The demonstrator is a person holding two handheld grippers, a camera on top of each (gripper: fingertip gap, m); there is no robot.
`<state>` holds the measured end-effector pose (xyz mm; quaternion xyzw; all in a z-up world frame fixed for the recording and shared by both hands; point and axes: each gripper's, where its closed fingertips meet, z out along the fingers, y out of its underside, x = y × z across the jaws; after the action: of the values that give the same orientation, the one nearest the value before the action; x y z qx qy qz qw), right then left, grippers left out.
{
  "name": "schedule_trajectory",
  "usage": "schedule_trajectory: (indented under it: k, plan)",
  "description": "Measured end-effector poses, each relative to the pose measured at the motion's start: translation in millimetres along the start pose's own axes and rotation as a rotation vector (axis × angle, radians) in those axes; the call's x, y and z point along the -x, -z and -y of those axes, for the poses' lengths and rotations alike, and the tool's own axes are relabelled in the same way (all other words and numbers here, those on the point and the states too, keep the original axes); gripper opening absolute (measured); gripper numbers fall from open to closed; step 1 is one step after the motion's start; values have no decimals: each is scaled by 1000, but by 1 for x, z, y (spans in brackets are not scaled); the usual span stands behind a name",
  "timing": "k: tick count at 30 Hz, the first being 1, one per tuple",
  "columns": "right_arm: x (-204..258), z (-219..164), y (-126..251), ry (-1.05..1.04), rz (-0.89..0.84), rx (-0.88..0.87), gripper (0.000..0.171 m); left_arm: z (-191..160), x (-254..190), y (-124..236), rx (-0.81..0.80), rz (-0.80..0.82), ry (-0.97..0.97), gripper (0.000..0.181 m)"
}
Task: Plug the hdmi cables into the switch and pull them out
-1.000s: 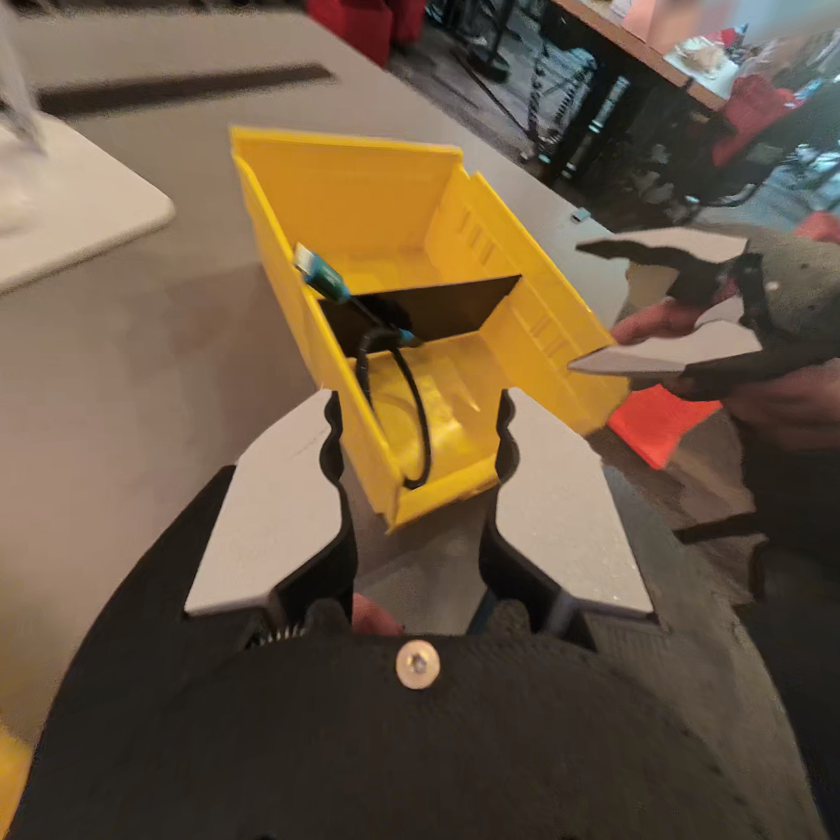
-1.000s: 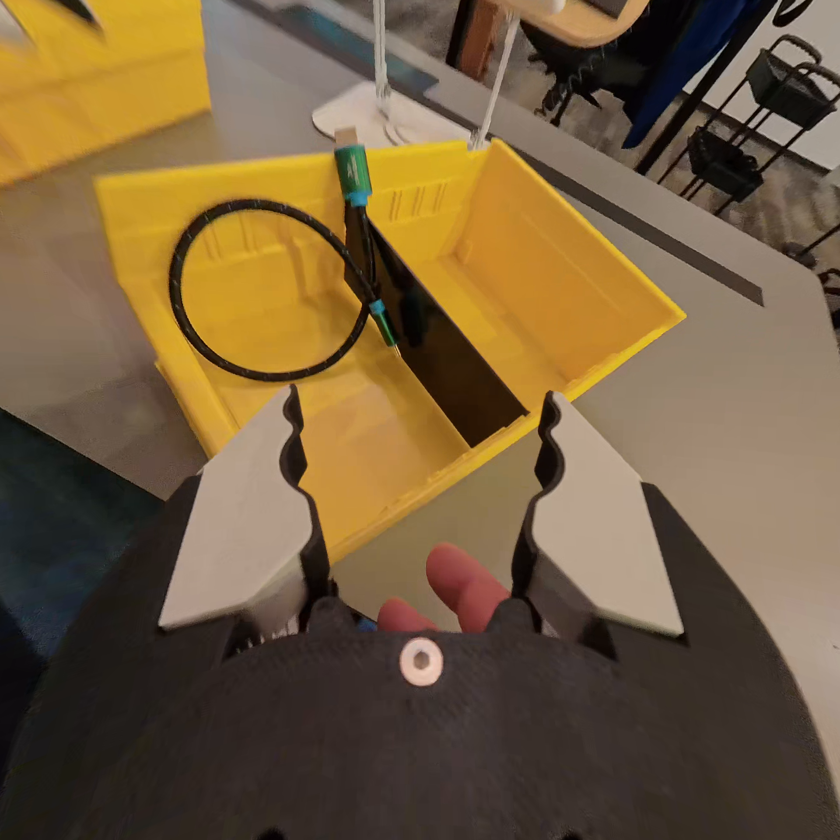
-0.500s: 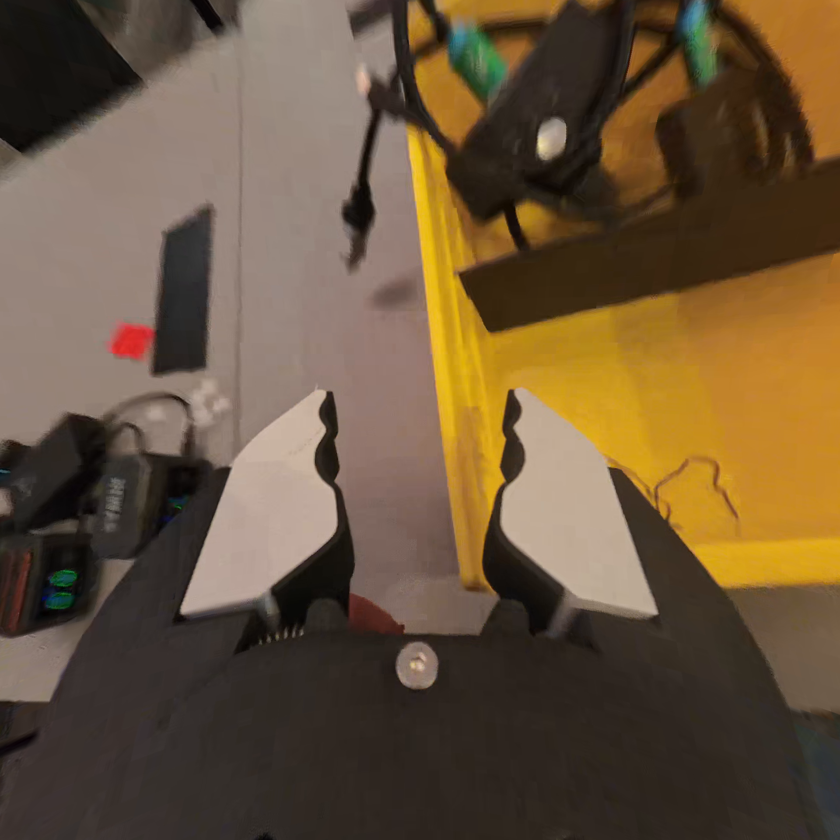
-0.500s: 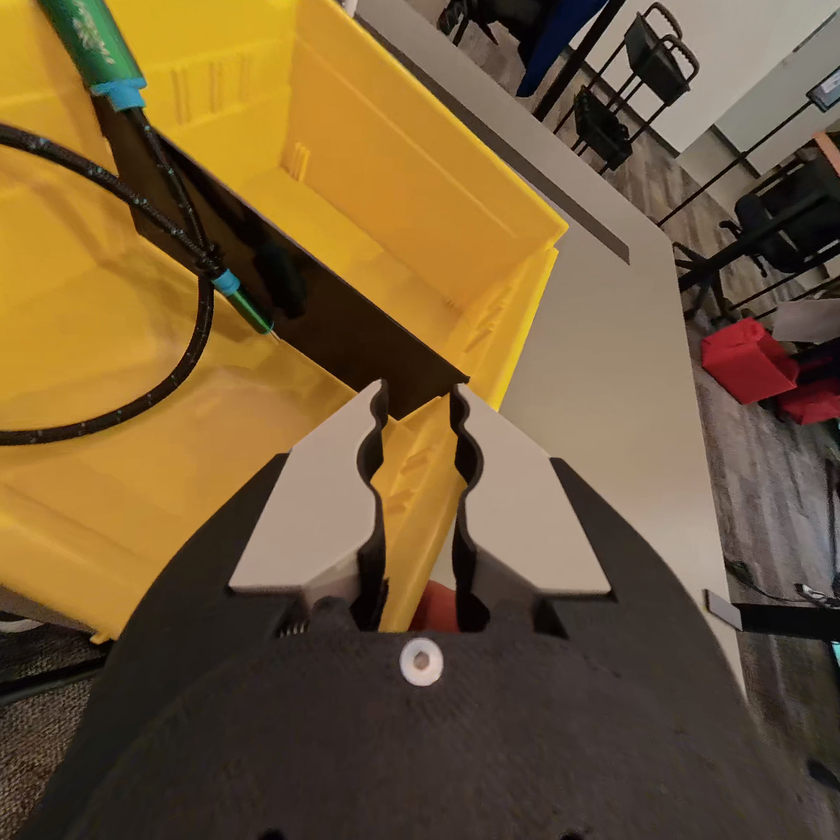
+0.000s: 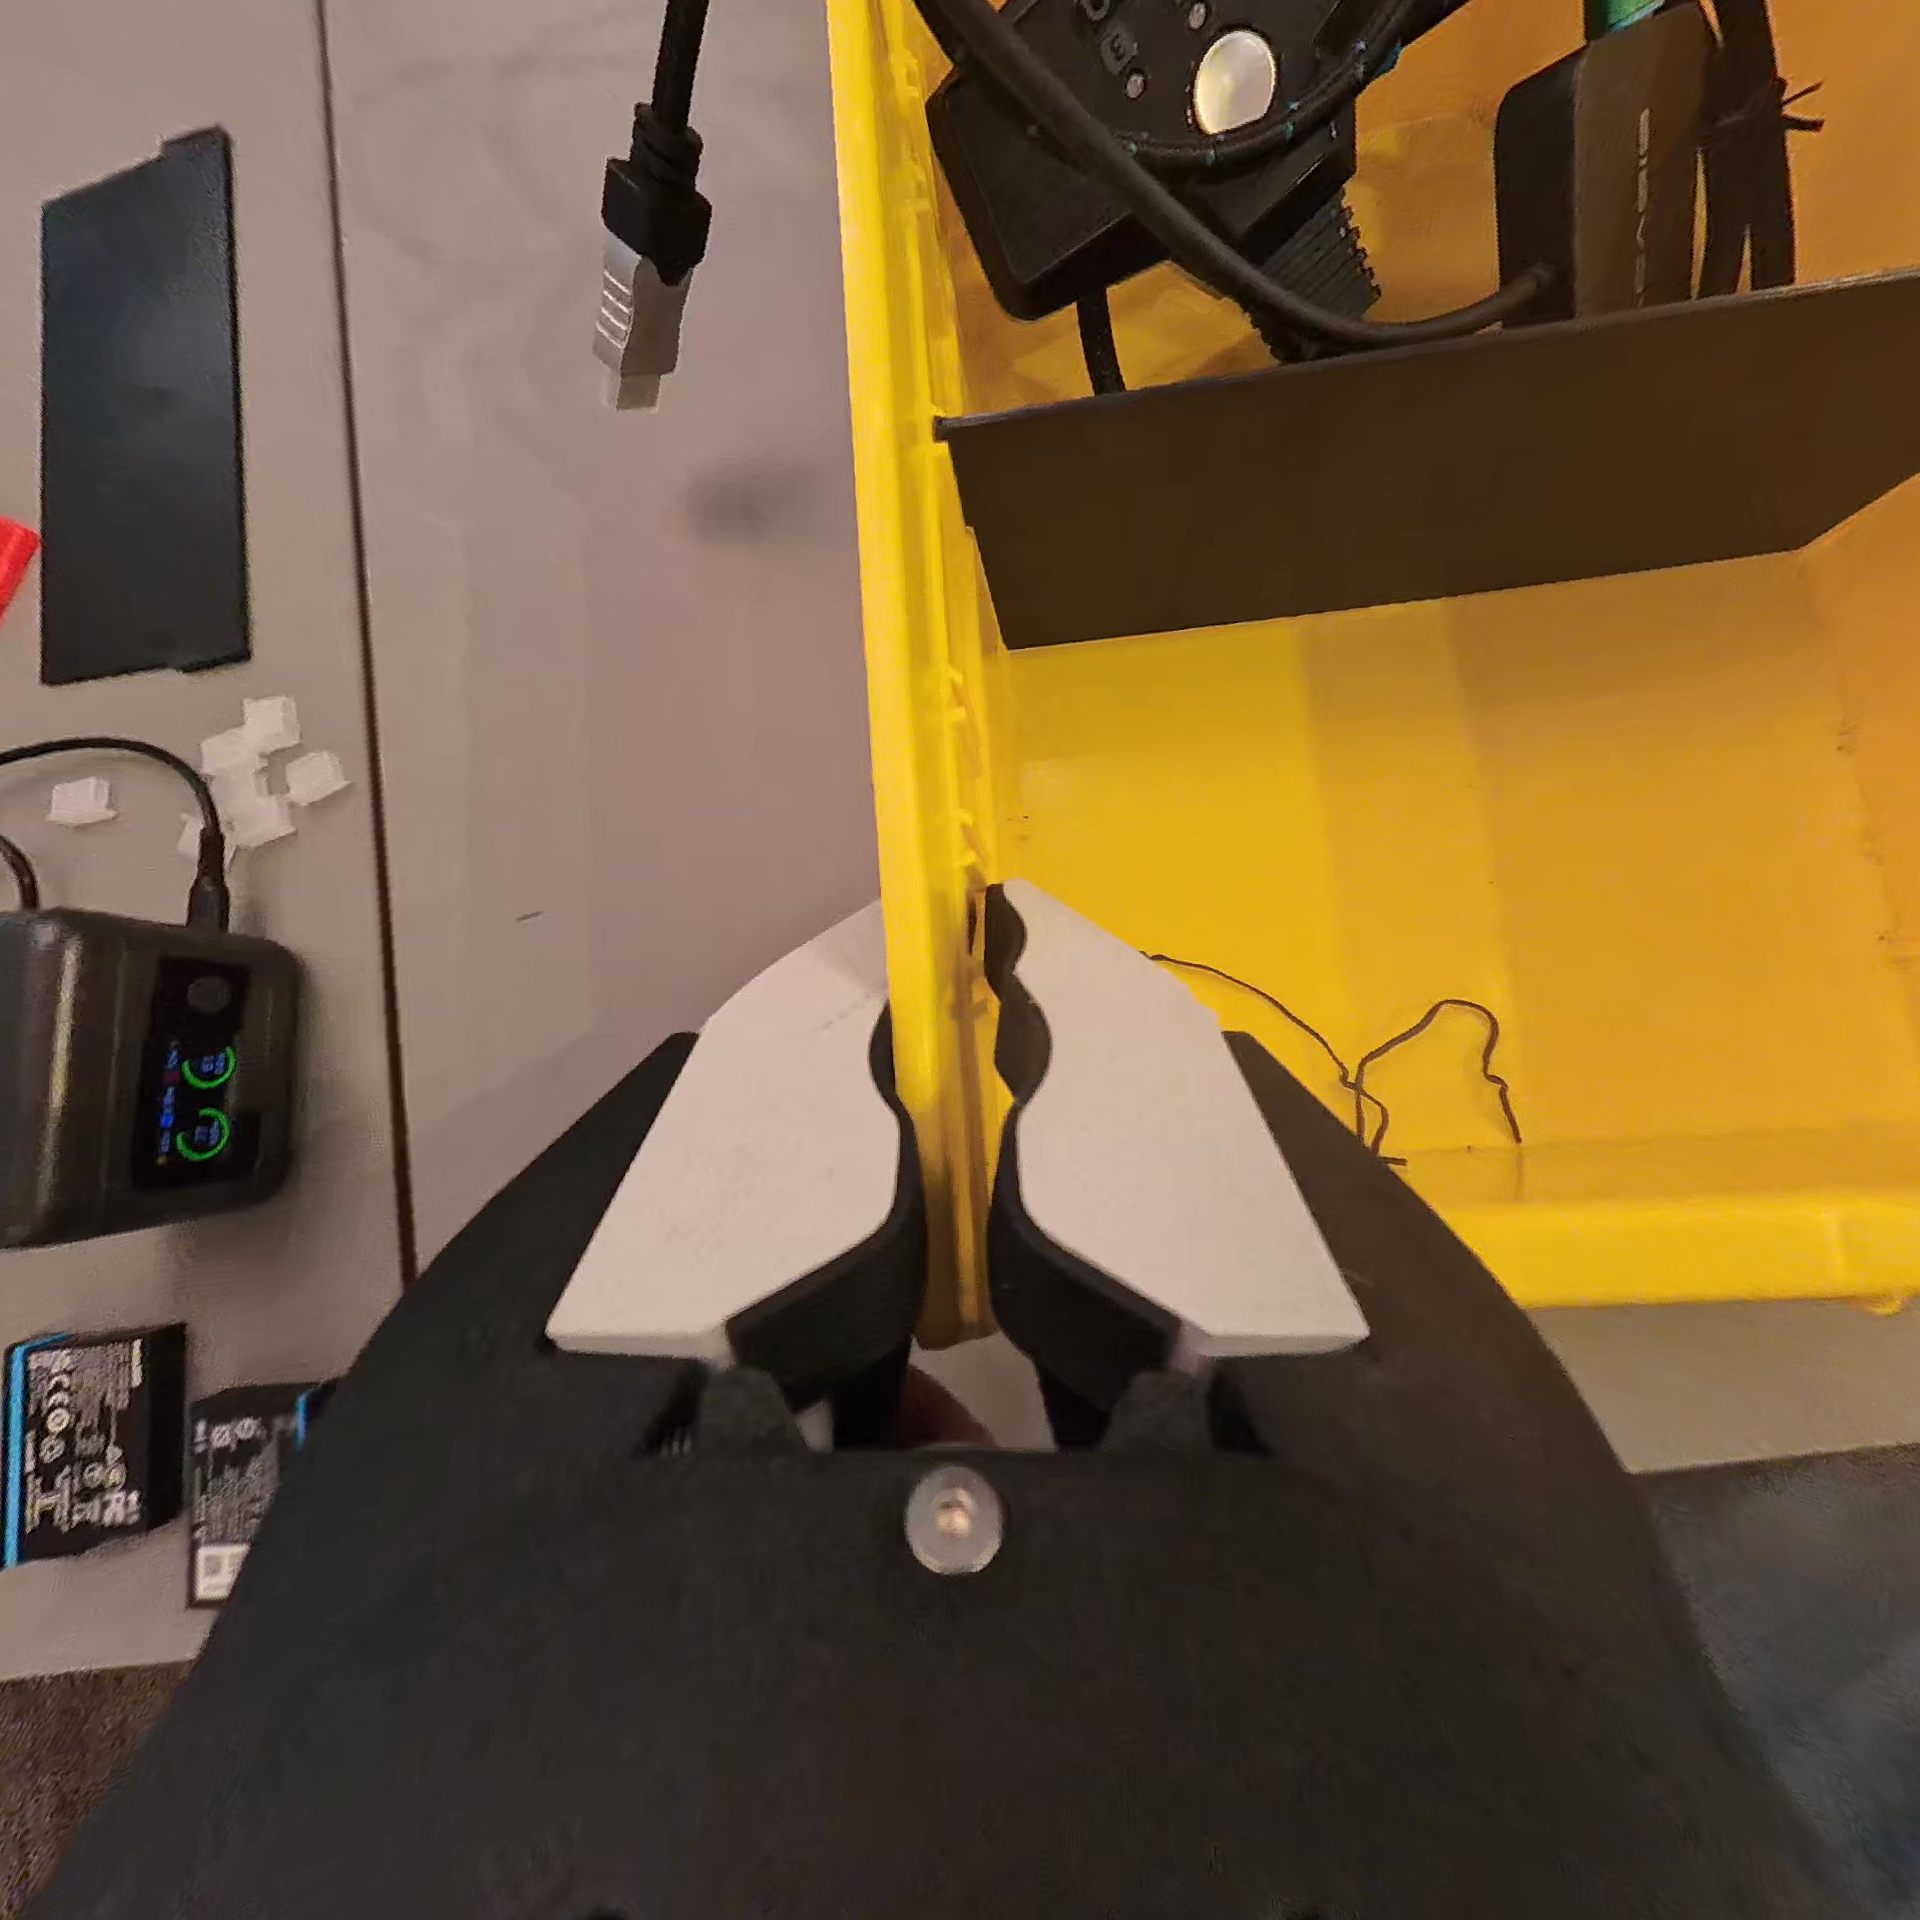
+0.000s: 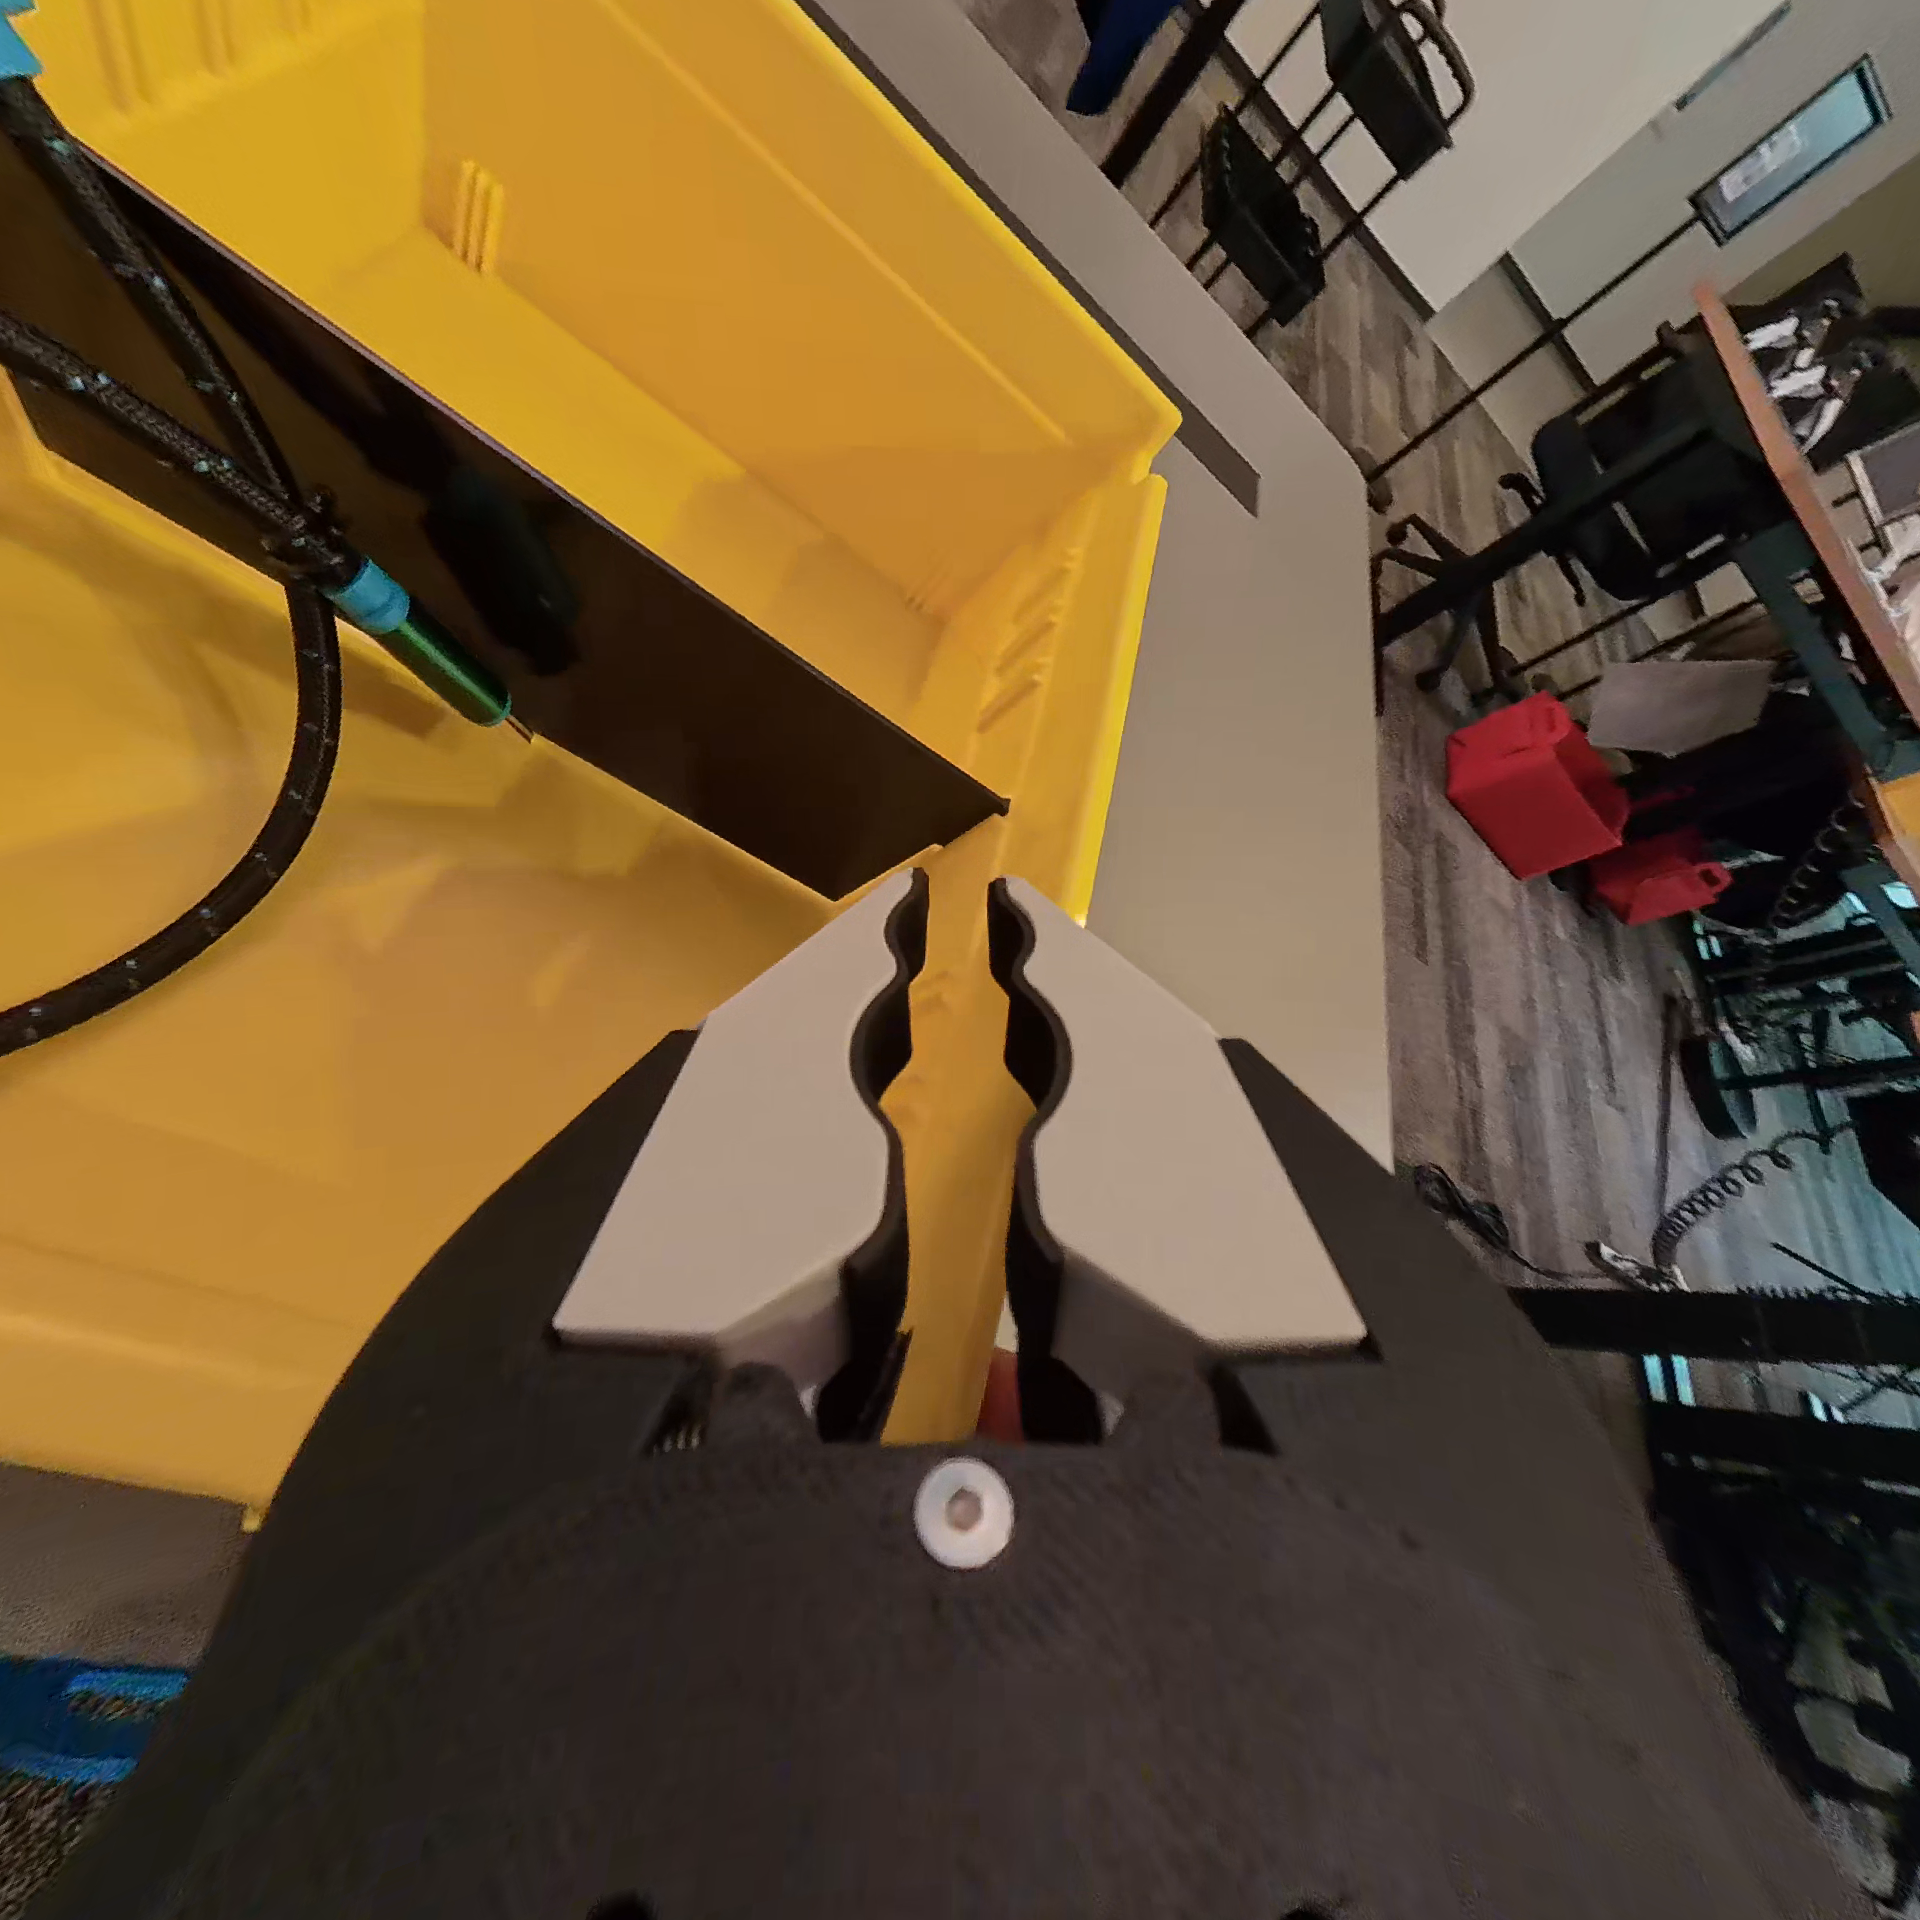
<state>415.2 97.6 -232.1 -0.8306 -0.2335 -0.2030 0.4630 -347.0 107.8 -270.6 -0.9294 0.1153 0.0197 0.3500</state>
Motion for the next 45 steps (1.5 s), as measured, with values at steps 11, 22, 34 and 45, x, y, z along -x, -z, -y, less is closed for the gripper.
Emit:
schedule_trajectory:
  k: [11, 22, 34, 45]
  plan:
    - [-63, -42, -12, -25, -96, 70, 9, -35, 65, 19, 17, 67, 106, 7]
    - [-81, -52, -15, -4, -100, 54, 17, -42, 81, 23, -13, 25, 64, 8]
    - [-51, 95, 75, 78, -218, -335, 34, 67, 40, 66, -257, 141, -213, 60]
    - [189, 199, 65, 82, 491, -575, 35, 110, 31, -40, -2, 180, -495, 64]
